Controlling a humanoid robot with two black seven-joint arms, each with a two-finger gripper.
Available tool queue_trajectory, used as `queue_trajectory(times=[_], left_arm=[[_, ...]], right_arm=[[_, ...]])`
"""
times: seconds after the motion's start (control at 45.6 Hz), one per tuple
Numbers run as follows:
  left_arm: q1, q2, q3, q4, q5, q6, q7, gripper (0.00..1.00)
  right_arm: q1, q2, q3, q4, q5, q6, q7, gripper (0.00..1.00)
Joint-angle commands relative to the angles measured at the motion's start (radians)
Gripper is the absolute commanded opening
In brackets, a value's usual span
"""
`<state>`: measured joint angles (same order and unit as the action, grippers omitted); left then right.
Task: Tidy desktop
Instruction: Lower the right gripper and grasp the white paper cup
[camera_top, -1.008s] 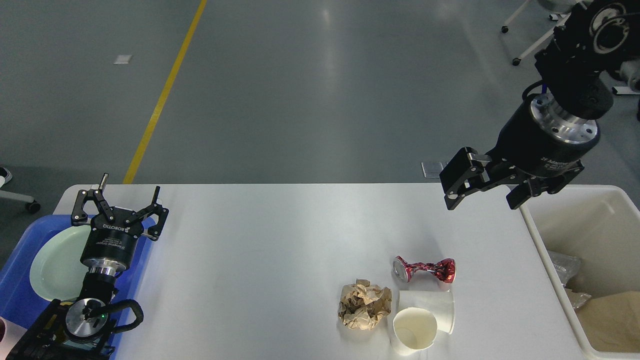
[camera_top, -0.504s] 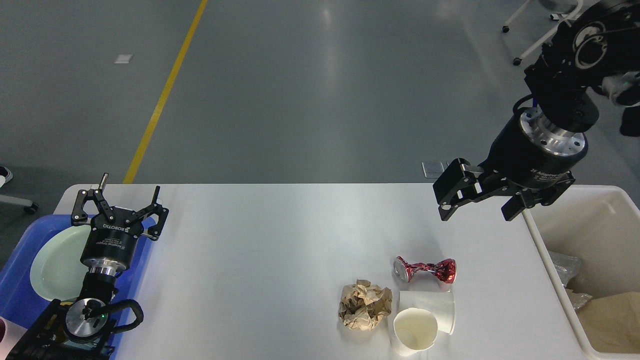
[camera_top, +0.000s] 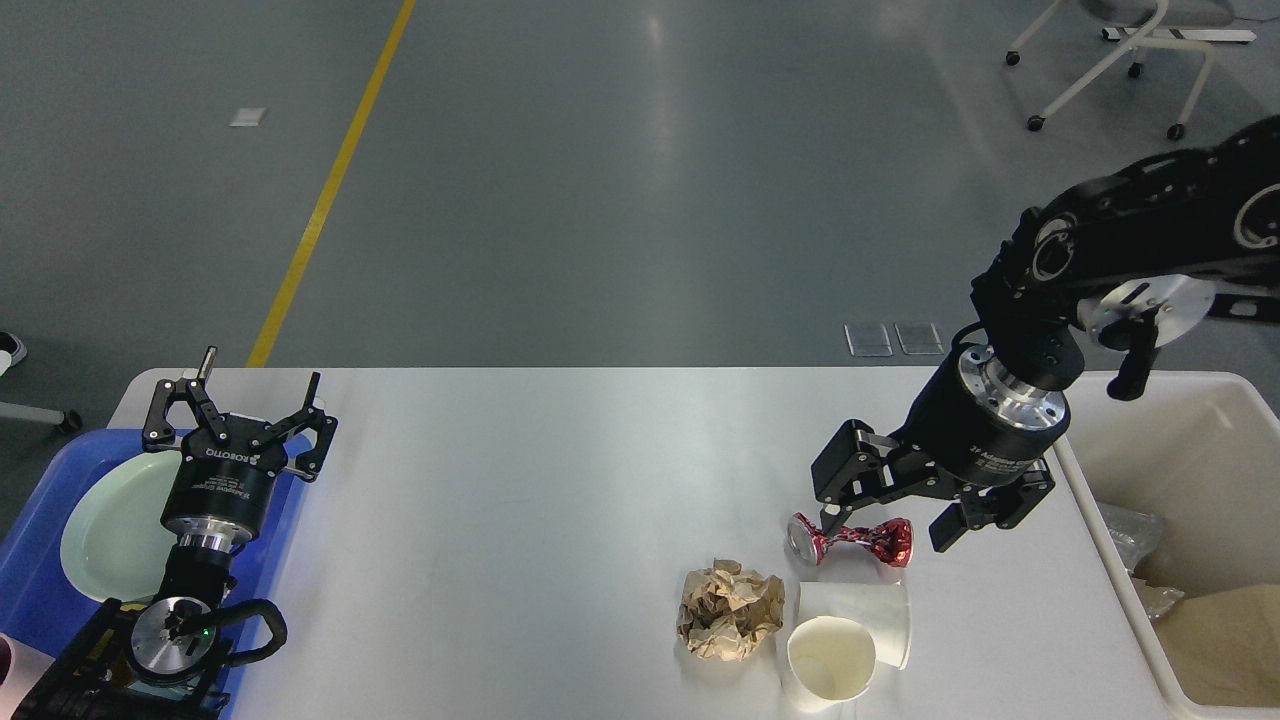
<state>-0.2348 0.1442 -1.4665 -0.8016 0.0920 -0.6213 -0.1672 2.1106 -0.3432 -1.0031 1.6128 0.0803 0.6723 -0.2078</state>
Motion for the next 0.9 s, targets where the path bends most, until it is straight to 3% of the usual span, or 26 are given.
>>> queue_trajectory(times=[0.0, 0.263, 0.876], left_arm=[[0.000, 0.000, 0.000, -0.001, 0.000, 0.000, 0.000, 0.96], [0.000, 0.000, 0.000, -0.001, 0.000, 0.000, 0.000, 0.96], [0.000, 0.000, 0.000, -0.001, 0.000, 0.000, 0.000, 0.96]], right_arm=[[-0.090, 0.009, 0.040, 0.001, -0.001, -0.060, -0.001, 0.91], [-0.241, 0.078, 0.049, 0.001, -0.025, -0.281, -0.001, 0.89], [-0.477, 0.156, 0.040, -0.013, -0.162, -0.565, -0.001, 0.87]])
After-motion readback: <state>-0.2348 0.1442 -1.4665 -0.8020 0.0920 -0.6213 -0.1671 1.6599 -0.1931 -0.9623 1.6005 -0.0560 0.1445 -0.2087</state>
